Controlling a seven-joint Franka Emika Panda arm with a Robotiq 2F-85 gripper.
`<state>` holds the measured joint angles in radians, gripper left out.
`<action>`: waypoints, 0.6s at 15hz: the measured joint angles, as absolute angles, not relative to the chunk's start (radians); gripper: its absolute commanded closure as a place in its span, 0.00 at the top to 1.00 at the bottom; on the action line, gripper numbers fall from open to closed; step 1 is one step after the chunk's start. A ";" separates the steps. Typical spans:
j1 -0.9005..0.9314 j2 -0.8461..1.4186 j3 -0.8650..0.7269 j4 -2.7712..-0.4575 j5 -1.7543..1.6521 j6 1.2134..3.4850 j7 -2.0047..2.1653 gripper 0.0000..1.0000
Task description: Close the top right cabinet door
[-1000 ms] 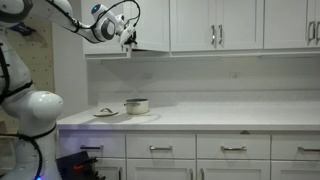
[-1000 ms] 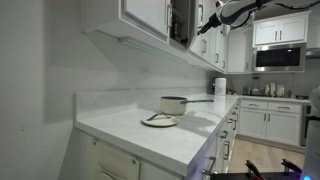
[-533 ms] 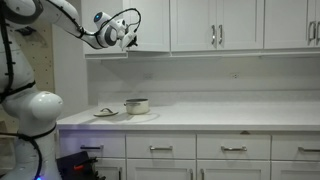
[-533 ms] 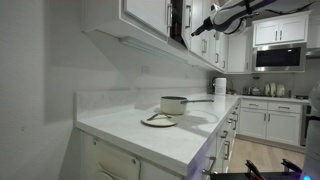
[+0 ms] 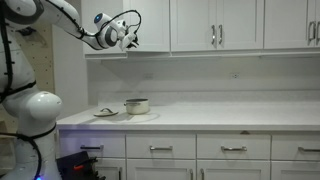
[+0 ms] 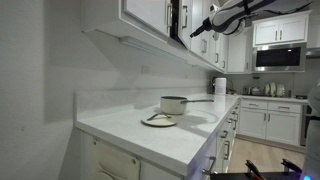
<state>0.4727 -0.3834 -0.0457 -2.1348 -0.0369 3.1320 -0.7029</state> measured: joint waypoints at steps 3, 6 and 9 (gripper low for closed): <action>0.444 -0.383 -0.022 -2.134 -0.037 3.132 -0.695 0.82; 0.410 -0.383 0.004 -2.134 -0.037 3.132 -0.678 1.00; 0.354 -0.384 0.038 -2.134 -0.038 3.132 -0.649 1.00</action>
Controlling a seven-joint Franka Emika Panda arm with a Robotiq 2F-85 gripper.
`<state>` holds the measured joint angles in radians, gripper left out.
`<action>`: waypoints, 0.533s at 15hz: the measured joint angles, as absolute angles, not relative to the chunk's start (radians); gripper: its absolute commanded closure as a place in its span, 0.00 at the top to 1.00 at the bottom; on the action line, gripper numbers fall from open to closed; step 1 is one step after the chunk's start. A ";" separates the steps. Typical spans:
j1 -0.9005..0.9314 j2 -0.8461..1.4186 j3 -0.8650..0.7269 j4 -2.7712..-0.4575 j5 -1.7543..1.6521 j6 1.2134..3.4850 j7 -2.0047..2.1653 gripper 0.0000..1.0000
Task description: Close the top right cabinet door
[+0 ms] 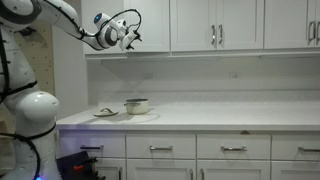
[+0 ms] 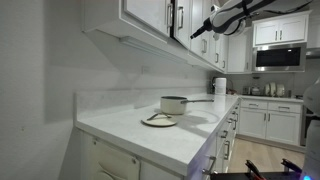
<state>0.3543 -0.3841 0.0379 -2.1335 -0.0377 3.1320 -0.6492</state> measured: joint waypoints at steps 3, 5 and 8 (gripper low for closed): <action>0.256 -0.392 0.075 -2.133 -0.116 3.117 -0.521 1.00; 0.171 -0.411 0.115 -2.132 -0.119 3.045 -0.447 1.00; 0.058 -0.462 0.166 -2.129 -0.138 2.878 -0.330 1.00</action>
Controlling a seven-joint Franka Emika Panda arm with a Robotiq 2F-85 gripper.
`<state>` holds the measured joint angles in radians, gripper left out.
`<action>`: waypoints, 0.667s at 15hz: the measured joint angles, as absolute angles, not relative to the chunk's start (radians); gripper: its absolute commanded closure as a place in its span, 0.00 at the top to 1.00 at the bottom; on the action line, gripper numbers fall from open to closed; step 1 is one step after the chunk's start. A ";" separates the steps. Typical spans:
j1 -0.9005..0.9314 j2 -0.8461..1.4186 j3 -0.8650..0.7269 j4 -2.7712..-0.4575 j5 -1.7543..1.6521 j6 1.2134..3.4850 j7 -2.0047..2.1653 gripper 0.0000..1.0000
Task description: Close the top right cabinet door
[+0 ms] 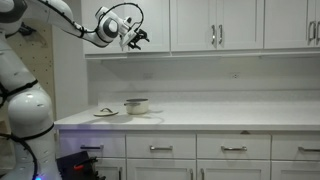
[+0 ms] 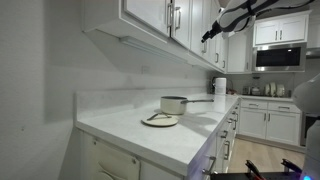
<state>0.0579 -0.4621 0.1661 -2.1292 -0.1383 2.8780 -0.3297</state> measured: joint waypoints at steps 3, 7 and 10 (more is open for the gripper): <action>0.027 -0.521 0.166 -2.125 -0.168 2.723 -0.208 1.00; -0.005 -0.581 0.163 -2.116 -0.184 2.564 -0.088 1.00; -0.022 -0.597 0.161 -2.114 -0.189 2.502 -0.051 1.00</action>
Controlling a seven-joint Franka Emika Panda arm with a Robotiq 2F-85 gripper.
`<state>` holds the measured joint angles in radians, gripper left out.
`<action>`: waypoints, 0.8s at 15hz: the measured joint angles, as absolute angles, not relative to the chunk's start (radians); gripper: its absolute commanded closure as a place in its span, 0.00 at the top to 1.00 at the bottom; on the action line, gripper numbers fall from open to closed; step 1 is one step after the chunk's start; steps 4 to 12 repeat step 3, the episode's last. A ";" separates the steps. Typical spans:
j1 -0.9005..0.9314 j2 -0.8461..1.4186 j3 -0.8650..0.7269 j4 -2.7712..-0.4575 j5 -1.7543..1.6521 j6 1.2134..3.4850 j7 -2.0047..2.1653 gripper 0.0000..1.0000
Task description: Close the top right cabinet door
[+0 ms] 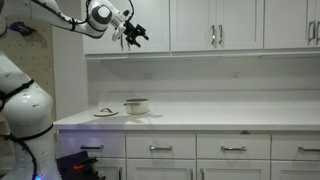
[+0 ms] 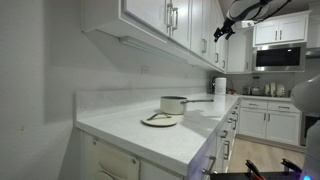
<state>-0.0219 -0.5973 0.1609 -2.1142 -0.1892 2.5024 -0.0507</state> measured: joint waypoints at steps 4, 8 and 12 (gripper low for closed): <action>-0.025 -0.597 0.161 -2.114 -0.189 2.499 -0.050 1.00; -0.025 -0.597 0.161 -2.114 -0.189 2.499 -0.050 1.00; -0.025 -0.597 0.161 -2.114 -0.189 2.499 -0.050 1.00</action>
